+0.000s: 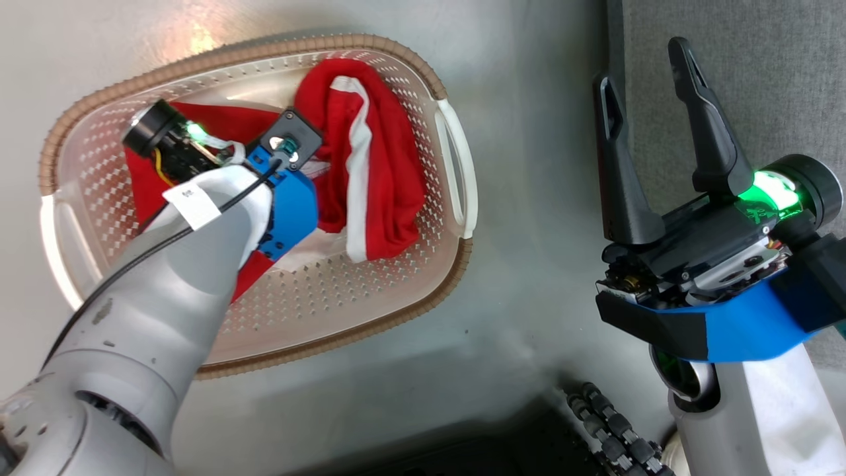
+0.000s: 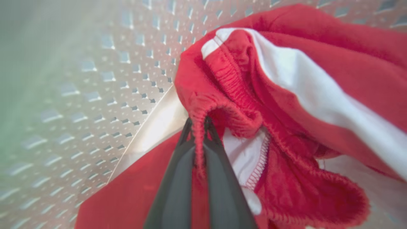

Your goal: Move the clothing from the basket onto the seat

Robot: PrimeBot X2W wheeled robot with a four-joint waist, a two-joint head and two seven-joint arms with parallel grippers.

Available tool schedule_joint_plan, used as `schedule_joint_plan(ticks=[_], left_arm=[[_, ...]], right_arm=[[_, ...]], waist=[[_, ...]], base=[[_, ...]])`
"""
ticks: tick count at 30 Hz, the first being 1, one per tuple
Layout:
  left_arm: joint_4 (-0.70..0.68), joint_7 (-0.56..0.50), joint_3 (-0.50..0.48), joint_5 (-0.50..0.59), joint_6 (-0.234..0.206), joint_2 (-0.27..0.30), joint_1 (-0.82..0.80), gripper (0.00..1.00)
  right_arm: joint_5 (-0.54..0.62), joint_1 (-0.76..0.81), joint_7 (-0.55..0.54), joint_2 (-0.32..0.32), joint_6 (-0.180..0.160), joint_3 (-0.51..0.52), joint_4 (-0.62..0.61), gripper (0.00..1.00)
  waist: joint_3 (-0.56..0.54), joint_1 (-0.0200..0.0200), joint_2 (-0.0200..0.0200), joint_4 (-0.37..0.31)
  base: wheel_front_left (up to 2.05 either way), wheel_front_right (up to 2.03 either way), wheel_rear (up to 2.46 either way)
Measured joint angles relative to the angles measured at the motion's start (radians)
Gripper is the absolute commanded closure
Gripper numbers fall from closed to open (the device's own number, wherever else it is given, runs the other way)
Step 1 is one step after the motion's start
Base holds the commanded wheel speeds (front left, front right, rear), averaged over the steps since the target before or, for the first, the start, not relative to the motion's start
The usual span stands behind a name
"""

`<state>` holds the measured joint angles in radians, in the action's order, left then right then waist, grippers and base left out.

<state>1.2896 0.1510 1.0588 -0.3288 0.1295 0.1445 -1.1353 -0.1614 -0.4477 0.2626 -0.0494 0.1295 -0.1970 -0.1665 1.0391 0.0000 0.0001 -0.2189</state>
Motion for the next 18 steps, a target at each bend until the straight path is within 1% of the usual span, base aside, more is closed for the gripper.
schedule_joint_plan(ticks=[6, 12, 14, 18], left_arm=[[-0.002, 0.067, 0.004, -0.021, 0.000, -0.031, 0.022, 1.00], [-0.037, 0.106, -0.002, -0.049, 0.000, -0.057, 0.078, 1.00], [-0.061, 0.109, -0.011, -0.058, 0.000, -0.060, 0.097, 1.00], [-0.179, 0.111, -0.044, -0.061, -0.011, -0.053, 0.144, 1.00]], right_arm=[[0.002, 0.000, 0.000, 0.000, 0.000, 0.001, 0.016, 0.00], [0.019, 0.002, 0.000, 0.001, 0.000, 0.004, 0.044, 0.00], [0.021, 0.008, 0.000, 0.000, 0.000, 0.007, 0.054, 0.00], [0.030, 0.032, 0.000, 0.001, 0.000, 0.013, 0.081, 0.00]], waist=[[-0.043, 0.0000, 0.0000, 0.023], [-0.120, 0.0000, 0.0000, 0.055], [-0.151, 0.0000, 0.0000, 0.066], [-0.219, 0.0000, 0.0000, 0.090]], base=[[0.00, 0.00, 0.00], [0.00, 0.00, 0.00], [0.00, 0.00, 0.00], [0.00, 0.00, 0.00]])
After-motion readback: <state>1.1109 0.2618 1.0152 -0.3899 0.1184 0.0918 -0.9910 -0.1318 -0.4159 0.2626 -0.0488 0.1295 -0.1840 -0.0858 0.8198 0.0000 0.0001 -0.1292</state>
